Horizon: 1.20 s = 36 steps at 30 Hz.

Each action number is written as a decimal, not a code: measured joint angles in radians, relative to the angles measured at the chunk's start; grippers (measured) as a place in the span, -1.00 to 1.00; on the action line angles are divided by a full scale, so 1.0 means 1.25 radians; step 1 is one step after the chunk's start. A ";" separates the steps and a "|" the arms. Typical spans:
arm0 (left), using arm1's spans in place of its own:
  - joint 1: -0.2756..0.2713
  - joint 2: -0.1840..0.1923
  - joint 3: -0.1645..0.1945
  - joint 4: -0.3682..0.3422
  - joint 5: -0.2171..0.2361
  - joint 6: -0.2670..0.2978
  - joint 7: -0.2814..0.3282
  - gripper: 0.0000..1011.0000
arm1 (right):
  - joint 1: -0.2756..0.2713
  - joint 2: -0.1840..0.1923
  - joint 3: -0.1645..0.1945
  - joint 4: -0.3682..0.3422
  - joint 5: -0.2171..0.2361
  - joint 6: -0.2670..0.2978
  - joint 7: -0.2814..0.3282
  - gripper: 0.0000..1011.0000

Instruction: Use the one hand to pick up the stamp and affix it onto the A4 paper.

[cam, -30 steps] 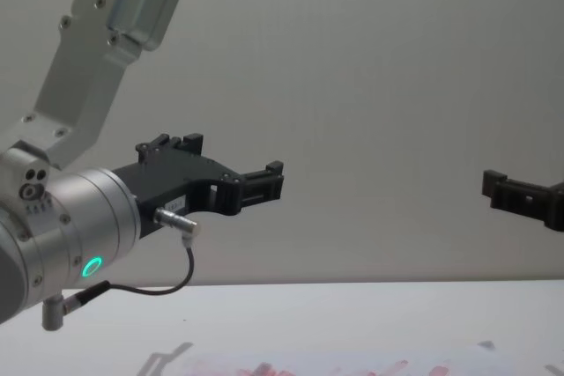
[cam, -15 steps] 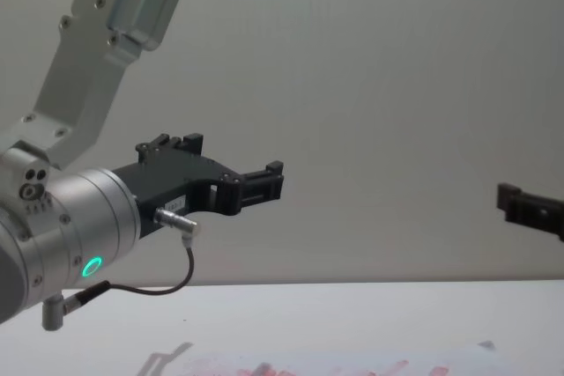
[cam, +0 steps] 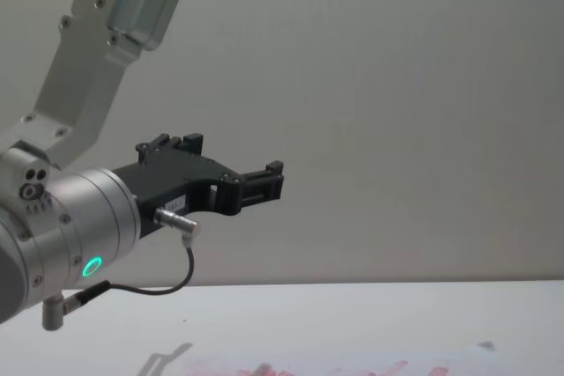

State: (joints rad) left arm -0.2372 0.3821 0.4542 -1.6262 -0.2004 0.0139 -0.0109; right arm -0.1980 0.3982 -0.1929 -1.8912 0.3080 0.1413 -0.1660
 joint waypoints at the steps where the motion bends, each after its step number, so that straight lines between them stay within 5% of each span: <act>1: 0.000 0.000 0.000 0.000 0.000 0.000 0.000 0.98 | -0.005 0.002 0.002 -0.003 0.002 0.005 -0.006 0.98; 15: 0.000 0.000 0.000 0.000 0.000 0.000 0.000 0.98 | -0.052 0.022 0.025 -0.017 0.037 0.098 -0.053 0.98; 36: 0.000 0.000 0.000 0.000 0.000 0.000 0.000 0.98 | -0.002 -0.002 0.025 0.037 0.020 0.193 -0.005 0.98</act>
State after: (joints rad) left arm -0.2372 0.3821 0.4542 -1.6262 -0.2004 0.0139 -0.0109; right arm -0.2011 0.3953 -0.1616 -1.8452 0.3336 0.3829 -0.1720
